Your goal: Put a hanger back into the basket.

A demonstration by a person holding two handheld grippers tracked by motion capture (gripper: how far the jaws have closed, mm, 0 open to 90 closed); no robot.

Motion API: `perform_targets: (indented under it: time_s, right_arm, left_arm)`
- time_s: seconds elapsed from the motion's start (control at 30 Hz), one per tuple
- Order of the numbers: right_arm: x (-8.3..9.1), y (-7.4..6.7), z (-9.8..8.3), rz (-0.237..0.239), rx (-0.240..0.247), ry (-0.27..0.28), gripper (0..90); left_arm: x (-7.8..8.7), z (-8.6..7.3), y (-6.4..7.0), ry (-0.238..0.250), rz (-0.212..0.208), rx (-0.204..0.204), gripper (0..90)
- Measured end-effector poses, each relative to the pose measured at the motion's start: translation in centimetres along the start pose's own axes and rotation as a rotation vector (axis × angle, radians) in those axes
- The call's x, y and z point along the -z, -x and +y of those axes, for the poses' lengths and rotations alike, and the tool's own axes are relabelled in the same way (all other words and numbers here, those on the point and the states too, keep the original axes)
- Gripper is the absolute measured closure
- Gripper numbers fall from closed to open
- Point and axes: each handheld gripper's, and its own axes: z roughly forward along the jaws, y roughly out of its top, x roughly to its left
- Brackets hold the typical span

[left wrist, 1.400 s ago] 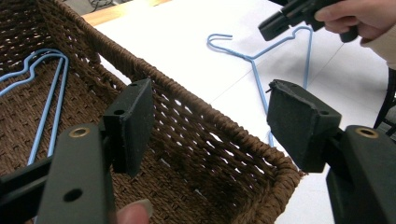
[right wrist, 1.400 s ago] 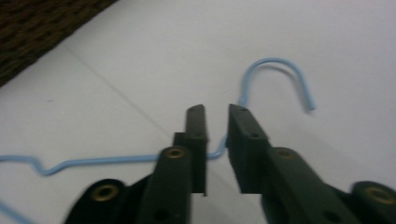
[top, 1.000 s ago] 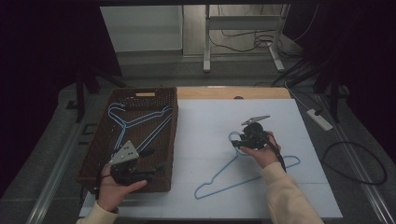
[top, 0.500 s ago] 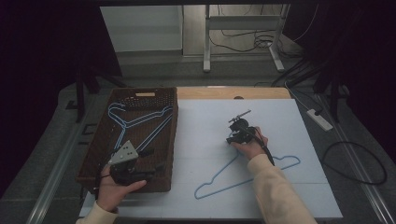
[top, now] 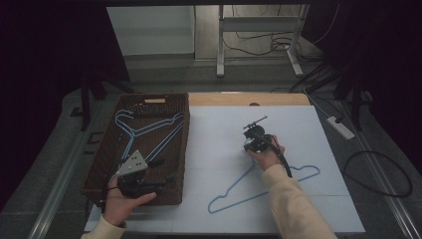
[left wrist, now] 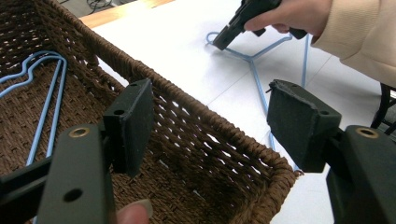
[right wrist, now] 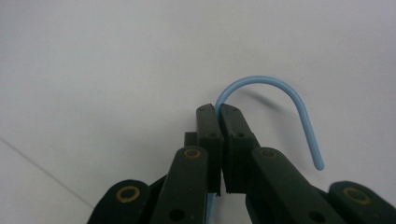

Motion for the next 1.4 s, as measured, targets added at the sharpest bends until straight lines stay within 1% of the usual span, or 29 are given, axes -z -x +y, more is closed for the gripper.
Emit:
perform_targets:
  time_s: [0.1, 0.2, 0.23, 0.27, 0.37, 0.47, 0.5, 0.63, 0.73, 0.83, 1.03, 1.23, 1.4]
  right_arm:
    - [1.2, -0.1, -0.3, 0.006, 0.005, 0.053, 88.0]
    - [2.4, -0.4, -0.7, 0.008, 0.025, 0.102, 88.0]
    - [2.8, -0.5, -0.8, 0.01, 0.03, 0.113, 88.0]
    - [2.8, -0.5, -0.8, 0.01, 0.03, 0.113, 88.0]
    - [3.7, -0.8, -1.3, 0.012, 0.046, 0.155, 88.0]
    - [3.9, -0.8, -1.4, 0.014, 0.048, 0.165, 88.0]
    - [4.1, -0.9, -1.6, 0.015, 0.054, 0.181, 88.0]
    - [4.3, -0.9, -1.8, 0.02, 0.058, 0.193, 88.0]
    - [4.5, -1.0, -2.0, 0.02, 0.059, 0.202, 88.0]
    - [4.7, -1.1, -2.0, 0.022, 0.061, 0.212, 88.0]
    - [4.9, -1.1, -2.2, 0.024, 0.063, 0.223, 88.0]
    - [5.1, -1.2, -2.2, 0.027, 0.067, 0.23, 88.0]
    - [5.3, -1.3, -2.3, 0.028, 0.069, 0.237, 88.0]
  left_arm:
    - [-0.1, 0.0, 0.1, -0.001, -0.001, 0.001, 32.9]
    - [-0.3, 0.1, 0.3, -0.004, -0.003, -0.001, 32.8]
    - [-0.4, 0.1, 0.4, -0.005, -0.005, -0.003, 32.8]
    - [-0.4, 0.1, 0.4, -0.005, -0.005, -0.003, 32.8]
    - [-0.9, 0.4, 1.0, -0.011, -0.01, -0.01, 32.9]
    - [-1.3, 0.7, 1.3, -0.015, -0.013, -0.01, 32.9]
    - [-1.5, 1.0, 1.6, -0.017, -0.017, -0.01, 32.9]
    - [-2.1, 1.5, 1.9, -0.022, -0.022, -0.007, 33.0]
    - [-2.8, 2.0, 2.3, -0.03, -0.03, 0.0, 33.1]
    - [-3.9, 2.6, 2.9, -0.047, -0.045, 0.006, 33.1]
    - [-6.0, 3.6, 3.9, -0.069, -0.083, 0.003, 32.9]
    - [-7.6, 4.0, 4.5, -0.095, -0.11, -0.004, 33.0]
    - [-9.4, 4.4, 5.5, -0.13, -0.137, -0.014, 32.1]
